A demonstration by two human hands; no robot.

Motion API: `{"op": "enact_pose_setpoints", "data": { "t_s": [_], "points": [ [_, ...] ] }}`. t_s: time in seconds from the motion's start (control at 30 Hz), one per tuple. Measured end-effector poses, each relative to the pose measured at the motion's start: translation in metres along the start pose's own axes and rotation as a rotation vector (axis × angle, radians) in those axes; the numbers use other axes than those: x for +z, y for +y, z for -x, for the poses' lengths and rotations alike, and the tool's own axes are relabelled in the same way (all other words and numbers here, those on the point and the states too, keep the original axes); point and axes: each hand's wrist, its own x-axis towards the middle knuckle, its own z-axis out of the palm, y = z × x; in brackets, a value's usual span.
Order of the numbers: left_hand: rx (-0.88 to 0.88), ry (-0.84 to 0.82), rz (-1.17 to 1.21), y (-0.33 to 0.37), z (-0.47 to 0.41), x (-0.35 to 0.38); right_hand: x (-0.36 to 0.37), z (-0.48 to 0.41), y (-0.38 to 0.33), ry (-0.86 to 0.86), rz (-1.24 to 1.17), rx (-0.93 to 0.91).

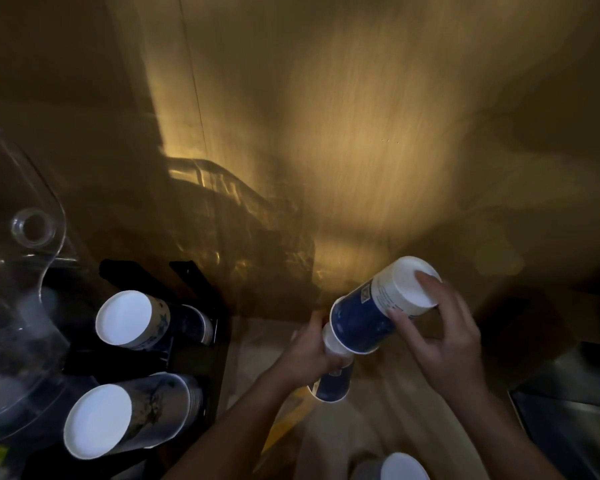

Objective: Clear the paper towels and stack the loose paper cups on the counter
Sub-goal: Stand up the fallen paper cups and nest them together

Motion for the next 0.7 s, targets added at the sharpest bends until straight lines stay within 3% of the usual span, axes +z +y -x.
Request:
{"op": "enact_pose_setpoints", "data": {
  "t_s": [0.27, 0.5, 0.7],
  "points": [
    [0.021, -0.06, -0.041, -0.014, 0.0, -0.007, 0.034, 0.004, 0.024, -0.174, -0.049, 0.04],
    [0.041, -0.125, -0.264, -0.013, -0.005, 0.0, 0.074, 0.043, 0.066, -0.578, 0.031, 0.171],
    [0.073, -0.114, -0.306, -0.019, -0.008, 0.004, 0.082, 0.052, 0.076, -0.628, 0.076, 0.181]
  ]
}}
